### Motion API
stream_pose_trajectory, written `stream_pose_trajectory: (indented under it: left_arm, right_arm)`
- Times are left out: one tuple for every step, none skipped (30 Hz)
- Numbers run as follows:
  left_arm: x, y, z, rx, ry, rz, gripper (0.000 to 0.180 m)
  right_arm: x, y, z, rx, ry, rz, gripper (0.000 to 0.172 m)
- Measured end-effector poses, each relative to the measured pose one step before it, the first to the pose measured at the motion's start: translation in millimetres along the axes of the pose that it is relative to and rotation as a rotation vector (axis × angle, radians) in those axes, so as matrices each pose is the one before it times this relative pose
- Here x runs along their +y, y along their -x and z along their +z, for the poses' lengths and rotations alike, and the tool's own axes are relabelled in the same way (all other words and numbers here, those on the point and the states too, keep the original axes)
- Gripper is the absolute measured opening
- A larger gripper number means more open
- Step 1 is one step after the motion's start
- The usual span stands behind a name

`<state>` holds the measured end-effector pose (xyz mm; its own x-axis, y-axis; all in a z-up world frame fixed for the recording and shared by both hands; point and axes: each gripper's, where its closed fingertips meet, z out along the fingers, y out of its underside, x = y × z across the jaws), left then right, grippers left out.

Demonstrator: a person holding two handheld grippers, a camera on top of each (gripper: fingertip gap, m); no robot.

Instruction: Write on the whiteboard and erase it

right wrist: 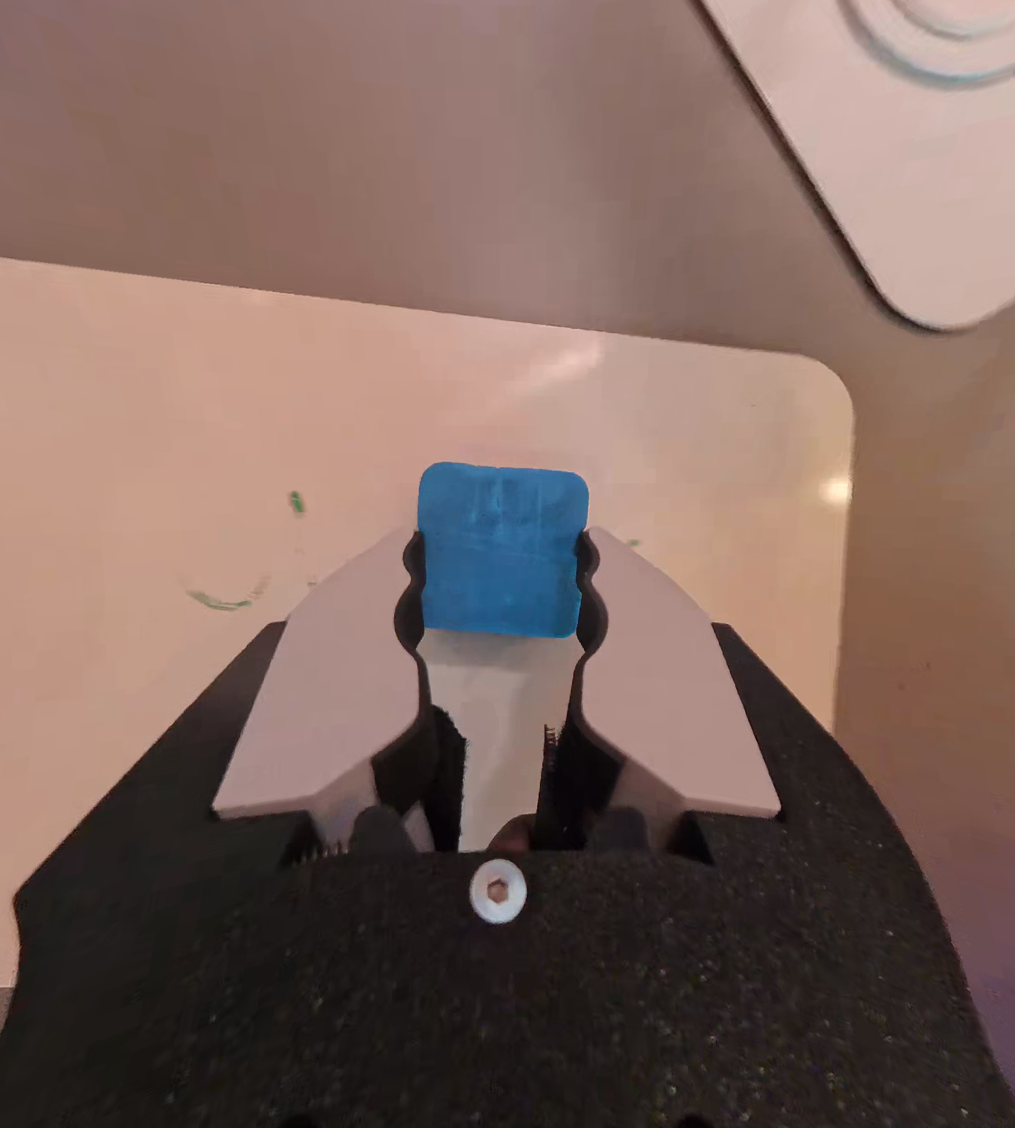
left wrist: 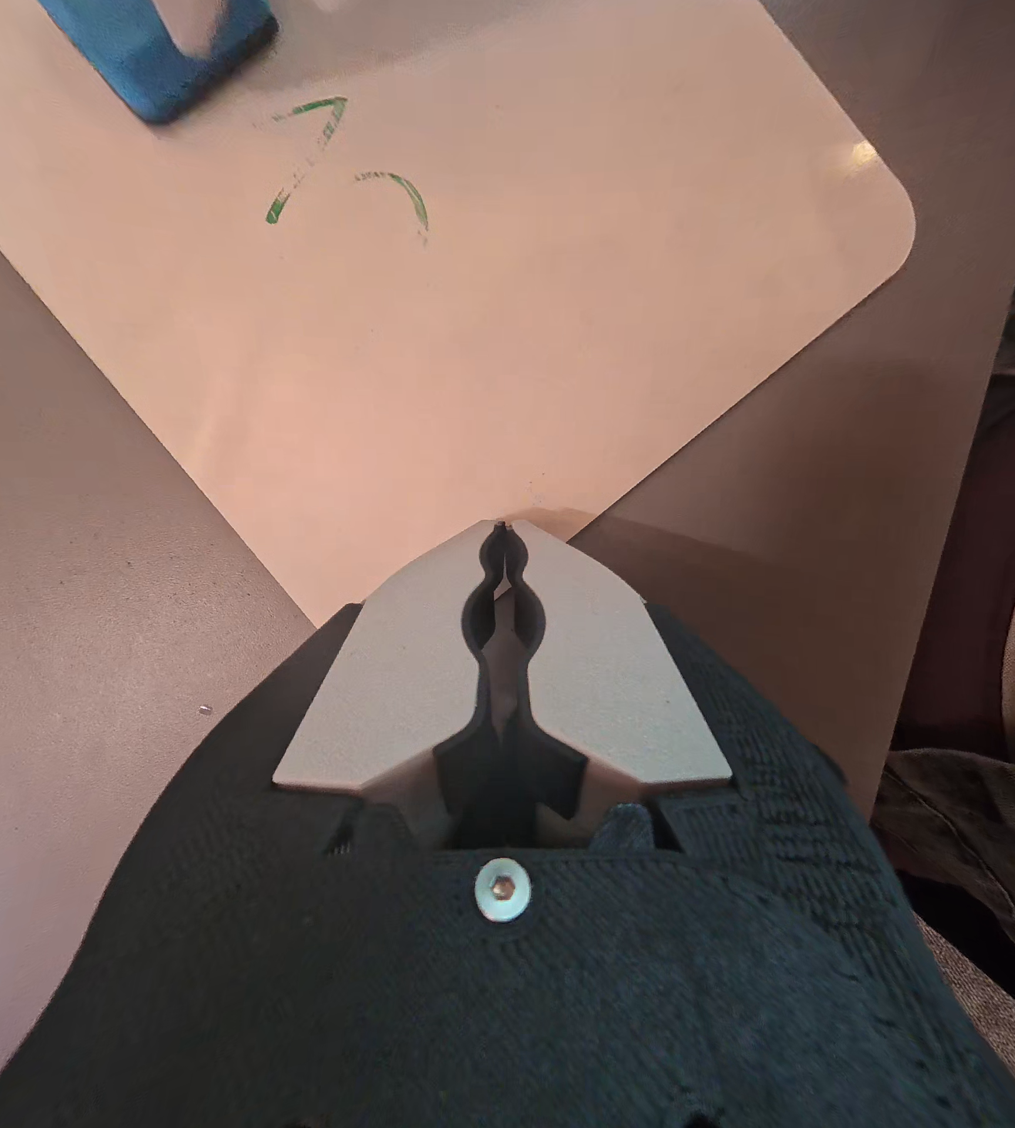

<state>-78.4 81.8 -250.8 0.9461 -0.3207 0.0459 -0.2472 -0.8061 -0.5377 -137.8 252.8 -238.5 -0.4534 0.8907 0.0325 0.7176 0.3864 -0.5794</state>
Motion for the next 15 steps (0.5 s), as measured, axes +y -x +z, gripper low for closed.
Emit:
stream_pose_trajectory:
  left_arm:
    - [0.0,0.06,0.0,0.0003,0.0005,-0.0005,0.001]
    - [0.0,-0.06,0.02,0.0008,0.0015,0.0009,0.001]
    - [0.03,-0.01,0.02,0.0008,0.0031,0.0022,0.001]
    - [0.01,-0.06,-0.07,0.0006,0.0044,0.0033,0.001]
    - [-0.02,0.1,0.07,0.001,0.0056,0.0047,0.001]
    - [0.1,-0.1,-0.11,0.0017,0.007,0.0033,0.001]
    - [0.08,0.07,0.0,0.0008,0.0068,0.0022,0.001]
    - [0.03,-0.04,0.03,-0.0015,0.0046,0.0022,0.001]
    - [-0.06,-0.07,-0.04,-0.0032,0.0026,0.0015,0.001]
    - [0.02,0.09,0.0,-0.0029,0.0008,-0.0001,0.001]
    - [0.0,-0.05,-0.01,-0.0012,-0.0014,-0.0032,0.001]
    - [-0.07,0.02,0.02,-0.0003,-0.0031,-0.0028,0.001]
    - [0.03,-0.01,-0.05,0.0005,-0.0037,-0.0023,0.001]
    - [-0.07,0.03,0.0,0.0014,-0.0041,-0.0018,0.001]
    - [-0.07,-0.06,0.0,0.0023,-0.0032,-0.0004,0.001]
  right_arm:
    - [-4.18,26.4,2.3,-0.0669,-0.0101,-0.0328,0.048]
    - [-5.55,30.27,2.99,-0.0695,-0.0112,-0.0445,0.048]
    - [-3.72,25.18,3.48,-0.0367,0.007,-0.0751,0.049]
    - [-1.71,14.09,1.01,-0.0235,0.019,-0.0553,0.049]
    - [0.19,-0.85,-0.03,-0.0159,0.0059,-0.0104,0.049]
    - [2.89,-13.29,-1.87,-0.0137,-0.011,0.044,0.049]
    - [7.55,-33.12,-6.42,0.0771,0.0033,0.059,0.048]
    - [9.49,-37.64,-7.3,0.0833,0.013,0.0631,0.048]
    - [7.99,-35.17,-4.4,0.0606,0.0105,0.0821,0.048]
    - [4.44,-26.86,-2.2,0.0442,0.0006,0.0622,0.048]
    - [1.18,-11.05,-0.45,0.0062,-0.0101,0.0313,0.048]
    - [-0.12,0.92,-0.35,0.0038,-0.0092,0.0021,0.048]
    - [0.37,7.57,-1.01,0.0153,-0.0039,-0.022,0.048]
    - [-0.22,20.62,-0.51,-0.0409,-0.0076,-0.0243,0.048]
    - [-0.7,27.54,0.07,-0.0494,-0.0135,-0.0246,0.048]
